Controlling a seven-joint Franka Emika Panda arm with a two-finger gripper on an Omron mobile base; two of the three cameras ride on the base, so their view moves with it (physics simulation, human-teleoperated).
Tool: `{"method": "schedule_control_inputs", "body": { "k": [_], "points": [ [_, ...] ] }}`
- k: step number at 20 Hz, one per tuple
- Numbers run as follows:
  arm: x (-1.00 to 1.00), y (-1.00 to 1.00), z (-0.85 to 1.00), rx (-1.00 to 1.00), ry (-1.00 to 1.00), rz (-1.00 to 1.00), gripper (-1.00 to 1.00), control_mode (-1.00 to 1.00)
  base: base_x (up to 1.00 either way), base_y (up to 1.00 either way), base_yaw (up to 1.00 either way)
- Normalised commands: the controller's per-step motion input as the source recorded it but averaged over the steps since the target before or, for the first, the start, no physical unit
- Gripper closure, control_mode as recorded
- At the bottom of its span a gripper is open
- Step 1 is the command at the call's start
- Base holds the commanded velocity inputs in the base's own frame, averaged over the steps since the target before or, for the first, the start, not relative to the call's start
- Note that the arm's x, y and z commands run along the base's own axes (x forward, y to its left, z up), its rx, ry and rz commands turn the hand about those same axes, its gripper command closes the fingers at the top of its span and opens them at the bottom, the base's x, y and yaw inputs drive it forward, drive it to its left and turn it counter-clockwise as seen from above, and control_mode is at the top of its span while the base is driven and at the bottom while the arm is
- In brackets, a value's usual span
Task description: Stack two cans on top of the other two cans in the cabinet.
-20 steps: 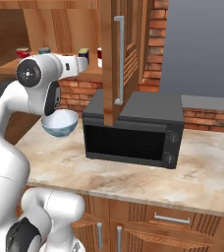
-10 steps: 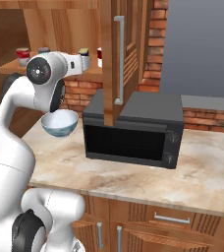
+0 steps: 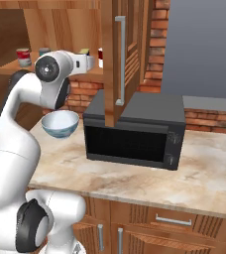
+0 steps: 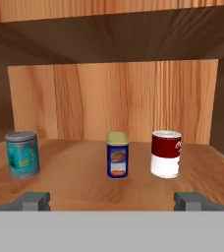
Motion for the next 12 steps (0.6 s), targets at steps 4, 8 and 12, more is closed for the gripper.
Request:
{"method": "schedule_control_inputs", "body": {
  "k": [4,8,12],
  "points": [
    [0.17,0.00,-0.13,0.07,0.00,0.00,-1.00,-1.00,0.00,0.00,0.00],
    [0.14,0.00,-0.13,0.04,0.00,0.00,-1.00,-1.00,0.00,0.00,0.00],
    [0.20,-0.01,-0.06,0.00,0.00,0.00,-1.00,-1.00,0.00,0.00,0.00]
  ]
}}
